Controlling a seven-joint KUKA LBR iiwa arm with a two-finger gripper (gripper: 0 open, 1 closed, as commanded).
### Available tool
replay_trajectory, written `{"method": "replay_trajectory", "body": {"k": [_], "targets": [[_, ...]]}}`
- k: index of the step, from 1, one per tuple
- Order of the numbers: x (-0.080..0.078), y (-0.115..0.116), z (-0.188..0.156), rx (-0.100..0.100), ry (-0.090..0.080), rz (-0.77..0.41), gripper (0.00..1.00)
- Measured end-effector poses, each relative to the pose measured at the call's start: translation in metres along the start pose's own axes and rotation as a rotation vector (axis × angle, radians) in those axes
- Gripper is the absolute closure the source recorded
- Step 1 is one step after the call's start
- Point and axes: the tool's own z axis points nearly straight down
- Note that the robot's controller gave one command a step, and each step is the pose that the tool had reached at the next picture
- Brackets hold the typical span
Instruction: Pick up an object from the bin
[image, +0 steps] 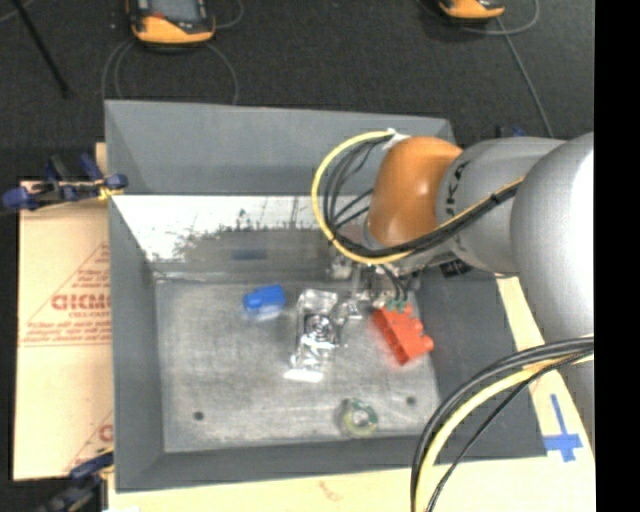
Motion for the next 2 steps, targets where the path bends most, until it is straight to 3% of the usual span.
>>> {"method": "replay_trajectory", "body": {"k": [1, 2], "targets": [[0.003, 0.042, 0.0, -0.003, 0.003, 0.181, 0.0], [0.016, 0.08, -0.031, -0.005, 0.009, 0.315, 0.0]]}}
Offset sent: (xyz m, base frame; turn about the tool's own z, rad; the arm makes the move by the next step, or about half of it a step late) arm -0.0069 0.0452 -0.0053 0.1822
